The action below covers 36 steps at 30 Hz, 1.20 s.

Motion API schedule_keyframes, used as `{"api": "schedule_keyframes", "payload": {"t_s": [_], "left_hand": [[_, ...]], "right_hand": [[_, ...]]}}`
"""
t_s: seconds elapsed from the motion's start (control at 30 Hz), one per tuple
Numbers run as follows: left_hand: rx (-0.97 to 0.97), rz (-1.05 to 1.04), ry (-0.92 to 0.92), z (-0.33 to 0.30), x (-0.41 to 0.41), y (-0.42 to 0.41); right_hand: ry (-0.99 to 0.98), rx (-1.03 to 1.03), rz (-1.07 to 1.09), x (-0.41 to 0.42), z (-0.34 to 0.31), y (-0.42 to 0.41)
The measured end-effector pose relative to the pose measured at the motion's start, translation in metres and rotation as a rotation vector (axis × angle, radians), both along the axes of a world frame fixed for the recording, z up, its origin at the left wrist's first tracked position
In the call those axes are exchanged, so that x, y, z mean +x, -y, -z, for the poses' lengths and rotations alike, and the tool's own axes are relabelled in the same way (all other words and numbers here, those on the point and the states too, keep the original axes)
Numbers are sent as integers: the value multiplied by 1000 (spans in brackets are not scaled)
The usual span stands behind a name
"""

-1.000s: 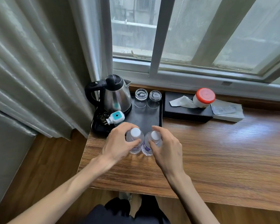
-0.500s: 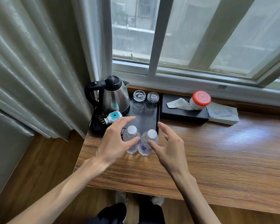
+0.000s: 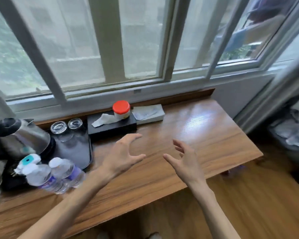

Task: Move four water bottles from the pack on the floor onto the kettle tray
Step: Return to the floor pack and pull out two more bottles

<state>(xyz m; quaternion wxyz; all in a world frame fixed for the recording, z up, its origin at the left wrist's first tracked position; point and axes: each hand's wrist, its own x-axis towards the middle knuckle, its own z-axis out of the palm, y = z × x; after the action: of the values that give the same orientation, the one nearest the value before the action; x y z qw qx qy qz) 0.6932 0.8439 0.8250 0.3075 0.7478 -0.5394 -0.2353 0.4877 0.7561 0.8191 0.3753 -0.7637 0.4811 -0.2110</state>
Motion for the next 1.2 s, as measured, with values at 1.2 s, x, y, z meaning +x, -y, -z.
{"api": "schedule_keyframes", "payload": {"t_s": [1.2], "left_hand": [[488,874,226,105,-511,559]], "right_hand": [[-262,558,697,-502,130,384]]}}
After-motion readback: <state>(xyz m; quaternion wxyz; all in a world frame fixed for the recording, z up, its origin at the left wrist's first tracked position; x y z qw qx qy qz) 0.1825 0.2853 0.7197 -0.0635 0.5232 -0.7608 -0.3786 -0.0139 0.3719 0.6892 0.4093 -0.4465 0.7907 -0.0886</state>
